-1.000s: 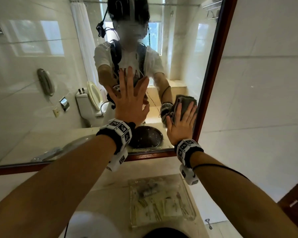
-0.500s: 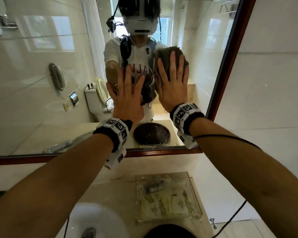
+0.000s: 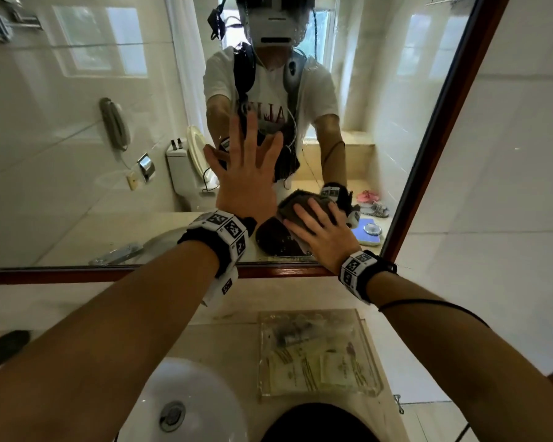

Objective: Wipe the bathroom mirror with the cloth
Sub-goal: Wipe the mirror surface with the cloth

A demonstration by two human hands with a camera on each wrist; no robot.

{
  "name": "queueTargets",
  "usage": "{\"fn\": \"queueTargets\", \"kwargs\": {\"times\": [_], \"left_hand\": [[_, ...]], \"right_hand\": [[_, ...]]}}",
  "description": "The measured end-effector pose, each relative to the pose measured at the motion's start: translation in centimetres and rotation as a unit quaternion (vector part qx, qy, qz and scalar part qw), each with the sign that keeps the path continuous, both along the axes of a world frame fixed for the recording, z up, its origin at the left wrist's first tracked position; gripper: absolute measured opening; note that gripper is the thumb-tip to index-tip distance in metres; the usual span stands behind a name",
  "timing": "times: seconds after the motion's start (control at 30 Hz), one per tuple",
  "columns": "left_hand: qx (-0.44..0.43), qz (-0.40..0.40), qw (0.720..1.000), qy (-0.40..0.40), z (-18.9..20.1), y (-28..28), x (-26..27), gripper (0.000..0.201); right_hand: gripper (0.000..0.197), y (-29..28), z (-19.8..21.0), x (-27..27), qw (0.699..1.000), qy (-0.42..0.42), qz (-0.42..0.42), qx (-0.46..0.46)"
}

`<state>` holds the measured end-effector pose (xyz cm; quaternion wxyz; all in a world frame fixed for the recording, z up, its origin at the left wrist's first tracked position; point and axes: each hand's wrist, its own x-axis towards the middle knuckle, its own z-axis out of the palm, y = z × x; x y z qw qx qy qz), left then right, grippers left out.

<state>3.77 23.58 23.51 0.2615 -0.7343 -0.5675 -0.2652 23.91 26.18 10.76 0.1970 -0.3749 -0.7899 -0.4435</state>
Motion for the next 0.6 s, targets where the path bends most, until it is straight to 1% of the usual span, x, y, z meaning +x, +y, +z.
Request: {"fn": "queueTargets", "kwargs": {"times": [0.07,0.13,0.27,0.33,0.4,0.5,0.6], "left_hand": [[-0.002,0.005,1.0,0.007,0.1,0.0,0.0,0.085],[-0.011,0.006,1.0,0.014,0.0,0.0,-0.1,0.088],[-0.008,0.015,1.0,0.014,-0.2,0.1,0.1,0.091],[-0.001,0.029,0.999,0.016,-0.2,0.1,0.4,0.092],[0.006,0.03,0.999,0.013,-0.3,0.2,0.5,0.093],[0.016,0.011,1.0,-0.008,-0.6,0.4,0.2,0.091],[0.027,0.003,0.999,-0.017,-0.9,0.6,0.0,0.089]], "right_hand": [[0.067,0.1,0.6,0.6,1.0,-0.023,0.008,-0.004],[0.064,0.3,2.4,1.3,1.0,-0.007,0.004,0.009],[0.054,0.8,9.2,1.8,0.99,0.123,-0.012,0.065],[0.052,1.1,12.7,1.9,0.981,0.175,-0.018,0.078],[0.052,1.2,14.9,1.8,0.973,0.21,-0.029,0.087],[0.051,1.1,14.8,1.0,0.968,0.229,-0.043,0.089],[0.049,1.2,12.4,0.2,0.975,0.204,-0.029,0.081]]}}
